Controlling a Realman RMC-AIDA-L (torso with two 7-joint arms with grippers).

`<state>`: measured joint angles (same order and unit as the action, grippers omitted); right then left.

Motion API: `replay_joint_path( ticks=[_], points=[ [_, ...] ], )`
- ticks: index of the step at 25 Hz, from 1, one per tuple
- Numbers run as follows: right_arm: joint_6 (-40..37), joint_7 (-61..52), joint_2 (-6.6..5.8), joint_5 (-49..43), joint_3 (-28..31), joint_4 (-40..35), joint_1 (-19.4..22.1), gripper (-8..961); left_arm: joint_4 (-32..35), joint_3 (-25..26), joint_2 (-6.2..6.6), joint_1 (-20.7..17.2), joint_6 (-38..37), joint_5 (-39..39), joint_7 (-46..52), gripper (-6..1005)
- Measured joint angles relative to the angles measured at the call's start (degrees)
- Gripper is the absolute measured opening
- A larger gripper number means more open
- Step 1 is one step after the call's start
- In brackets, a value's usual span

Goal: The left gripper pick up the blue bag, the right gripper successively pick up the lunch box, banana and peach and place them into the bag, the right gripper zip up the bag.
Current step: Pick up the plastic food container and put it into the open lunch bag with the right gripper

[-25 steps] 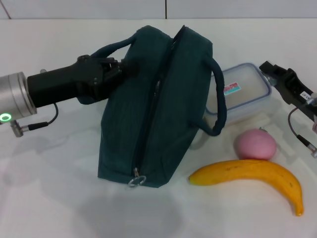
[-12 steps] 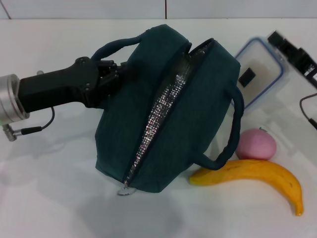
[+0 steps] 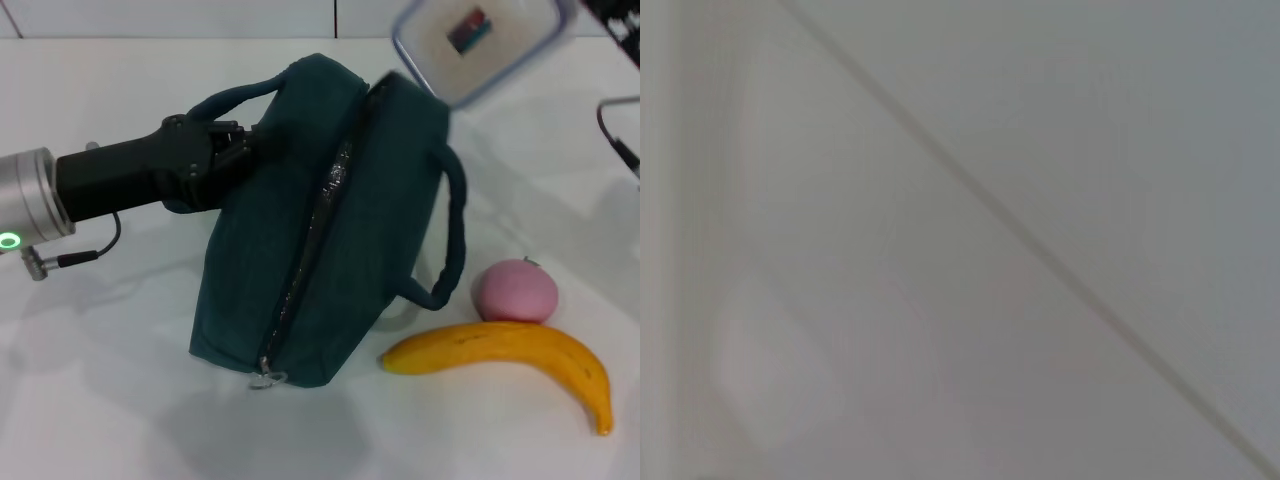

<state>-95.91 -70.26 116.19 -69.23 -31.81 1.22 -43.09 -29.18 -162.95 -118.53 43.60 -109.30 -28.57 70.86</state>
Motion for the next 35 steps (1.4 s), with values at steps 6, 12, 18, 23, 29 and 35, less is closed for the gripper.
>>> replay_joint_path(
  ticks=[6, 12, 18, 23, 29, 35],
  points=[
    [-5.2, -0.4, 0.00, -0.1, -1.0, 0.2, -5.4, 97, 0.0, 0.0, -0.48, 0.1, 1.3, 0.0, 0.0, 45],
    [-5.1, -1.5, -0.01, -0.4, -7.7, 0.4, -5.7, 97, 0.0, 0.0, -0.63, -0.3, 3.1, -0.7, 0.0, 45],
    [-5.3, -2.0, -0.01, -0.4, -14.9, -0.6, -2.0, 112, 0.0, 0.0, -0.61, -0.6, 3.4, -2.3, 0.1, 45],
    [-2.6, -2.0, -0.01, -0.4, -20.3, -1.6, -0.6, 132, 0.0, 0.0, -0.58, -0.5, 3.6, -2.4, 0.1, 45],
    [1.2, -2.7, 0.00, -0.4, -28.1, -4.5, -1.4, 155, 0.8, 0.0, -0.65, 0.1, 5.2, -2.5, 0.4, 45],
    [2.1, -2.9, 0.00, -0.1, -28.9, -6.4, -1.5, 178, 1.3, 0.0, -0.45, 0.3, 6.7, -2.5, 0.4, 45]
  ],
)
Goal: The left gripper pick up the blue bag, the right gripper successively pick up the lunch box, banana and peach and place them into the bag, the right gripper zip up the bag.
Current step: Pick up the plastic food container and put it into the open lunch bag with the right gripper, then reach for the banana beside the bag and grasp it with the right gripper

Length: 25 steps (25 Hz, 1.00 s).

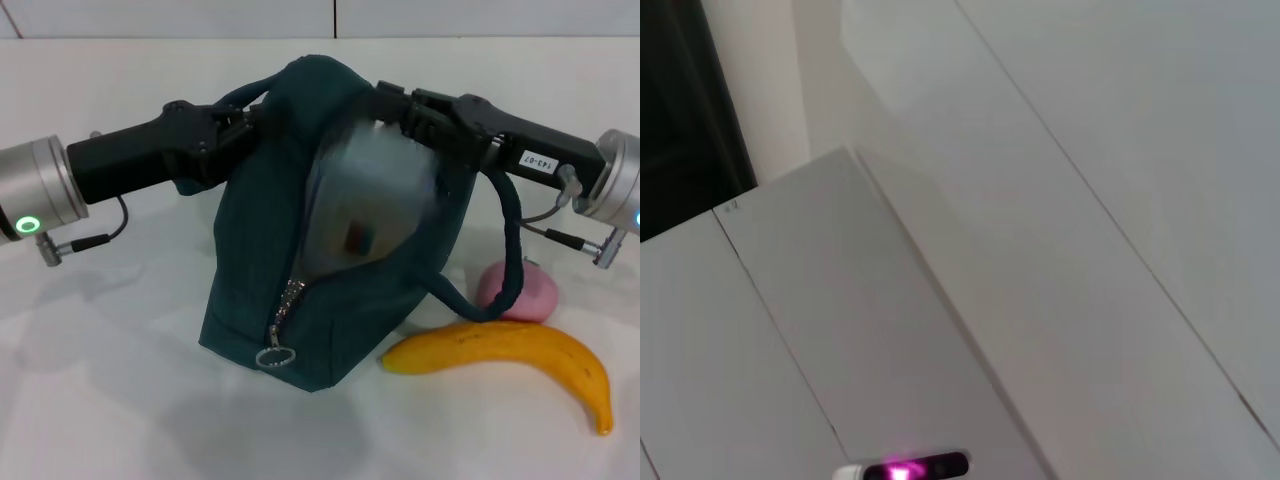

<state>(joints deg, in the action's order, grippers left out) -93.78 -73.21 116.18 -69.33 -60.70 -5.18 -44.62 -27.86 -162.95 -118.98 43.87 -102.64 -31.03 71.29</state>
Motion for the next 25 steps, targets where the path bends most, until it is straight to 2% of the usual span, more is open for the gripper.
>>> replay_joint_path(
  ticks=[4, 8, 10, 13, 16, 18, 22, 25],
  points=[
    [0.2, 0.2, 0.00, 0.0, 0.0, -3.1, 1.3, 194, 0.0, 0.0, 0.07, 0.1, 0.4, 0.0, -0.2, 45],
    [-2.5, 0.9, -0.32, -0.2, -1.2, -13.2, 7.1, 209, 0.0, 0.0, 0.05, 0.0, 0.7, 0.0, -0.4, 45],
    [-4.4, 0.8, -1.09, -0.8, -3.1, -19.3, 10.8, 301, 0.0, 0.0, 0.08, -0.3, 0.7, -0.1, -0.4, 45],
    [-6.0, -1.0, -2.73, -6.3, -4.5, -31.6, 17.5, 439, 0.0, 0.0, 0.08, -1.0, 0.6, -0.5, -0.5, 46],
    [-5.7, -1.6, -2.74, -14.0, -4.1, -38.9, 22.4, 674, 0.0, 0.0, 0.18, -1.8, 0.6, -0.6, -0.9, 46],
    [-4.8, -1.4, -2.13, -19.9, -4.0, -43.0, 25.1, 708, 0.0, 0.0, 0.25, -2.1, 0.6, -0.6, -1.1, 46],
    [-2.9, -1.3, -1.72, -26.6, -4.1, -44.9, 26.1, 775, 0.0, 0.0, 0.32, -2.1, 0.6, -0.6, -1.3, 46],
    [-1.1, -2.2, -1.70, -30.4, -4.4, -45.3, 24.7, 774, 0.0, 0.0, 0.24, -1.9, 0.7, -0.6, -1.7, 46]
  ],
)
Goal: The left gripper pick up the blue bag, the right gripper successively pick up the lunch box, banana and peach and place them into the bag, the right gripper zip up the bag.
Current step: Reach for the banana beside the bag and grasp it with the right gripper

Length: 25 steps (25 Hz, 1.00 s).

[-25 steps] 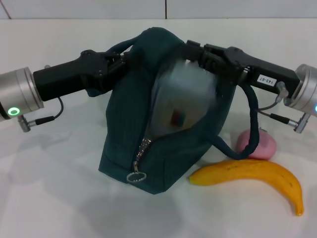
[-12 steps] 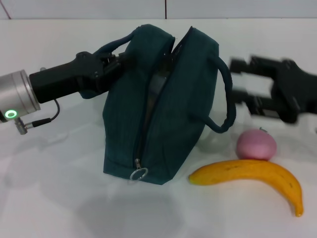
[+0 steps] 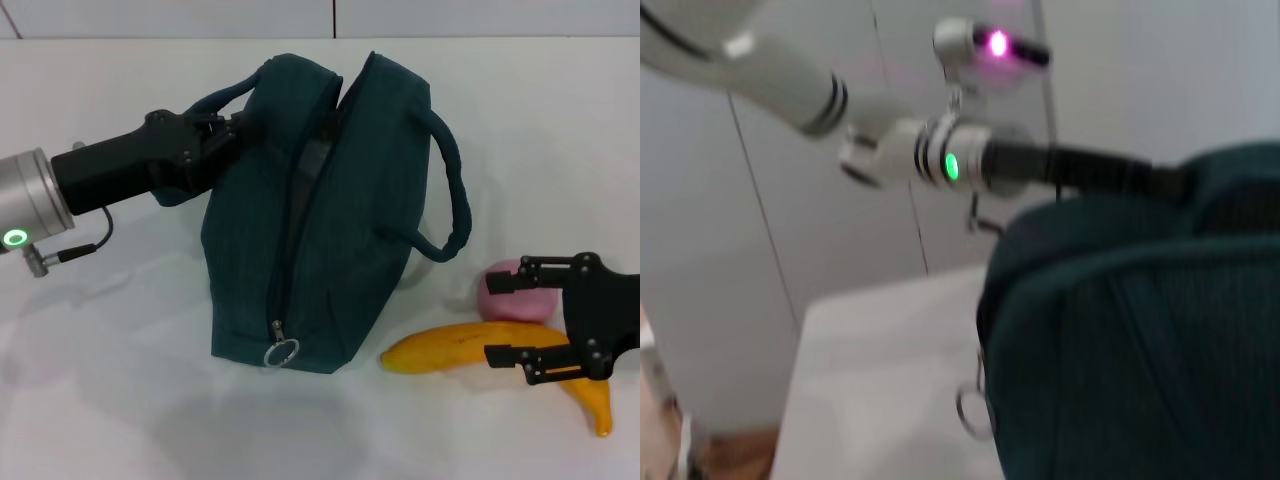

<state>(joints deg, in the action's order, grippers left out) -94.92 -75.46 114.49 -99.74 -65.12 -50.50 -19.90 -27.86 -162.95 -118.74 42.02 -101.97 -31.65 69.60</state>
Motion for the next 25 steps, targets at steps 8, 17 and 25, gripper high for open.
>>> replay_joint_path(
  ticks=[8, 17, 25],
  points=[
    [4.9, -6.2, 0.85, -11.2, -4.1, -3.7, -5.3, 772, 0.0, 0.0, 0.10, -0.1, 0.1, -0.7, -0.4, 46],
    [9.5, -12.0, 0.89, -16.1, -11.3, -4.8, -8.2, 769, 0.0, 0.0, 0.18, -0.6, 0.2, -1.6, -0.4, 46],
    [11.7, -12.1, 0.91, -16.1, -14.3, -5.2, -8.4, 762, 0.0, 0.0, 0.18, -0.7, 0.5, -1.6, -0.4, 46]
  ],
)
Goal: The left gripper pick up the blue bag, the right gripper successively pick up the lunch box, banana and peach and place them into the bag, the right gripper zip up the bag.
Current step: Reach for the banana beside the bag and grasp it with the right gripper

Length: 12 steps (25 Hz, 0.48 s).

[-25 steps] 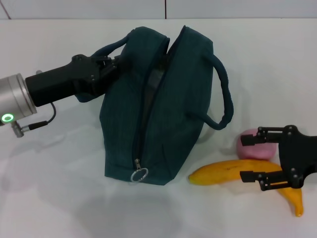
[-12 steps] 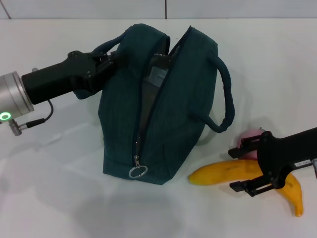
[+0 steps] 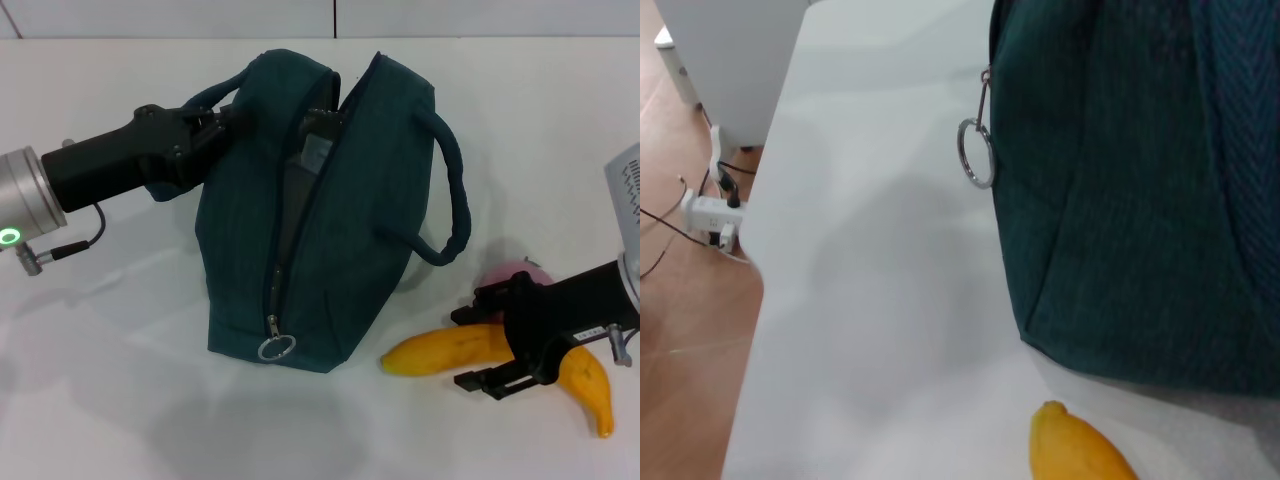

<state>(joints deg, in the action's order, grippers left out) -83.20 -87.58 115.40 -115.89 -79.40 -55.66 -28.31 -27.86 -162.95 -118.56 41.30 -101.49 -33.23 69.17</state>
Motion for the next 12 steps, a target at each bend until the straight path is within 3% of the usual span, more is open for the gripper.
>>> replay_joint_path(
  ticks=[1, 7, 12],
  points=[
    [0.1, 0.0, 0.00, 0.0, 0.0, 0.0, 0.0, 761, 0.0, 0.0, 0.00, 0.0, 0.0, 0.0, 0.0, 46],
    [0.0, -0.1, 0.00, 0.0, 0.2, 0.0, -0.1, 548, 0.0, 0.0, 0.00, 0.0, 0.0, 0.0, 0.0, 47],
    [-0.4, -0.1, -0.06, 0.3, 1.0, -0.1, 0.0, 499, 0.0, 0.0, 0.00, 0.0, 0.0, 0.0, 0.0, 47]
  ],
)
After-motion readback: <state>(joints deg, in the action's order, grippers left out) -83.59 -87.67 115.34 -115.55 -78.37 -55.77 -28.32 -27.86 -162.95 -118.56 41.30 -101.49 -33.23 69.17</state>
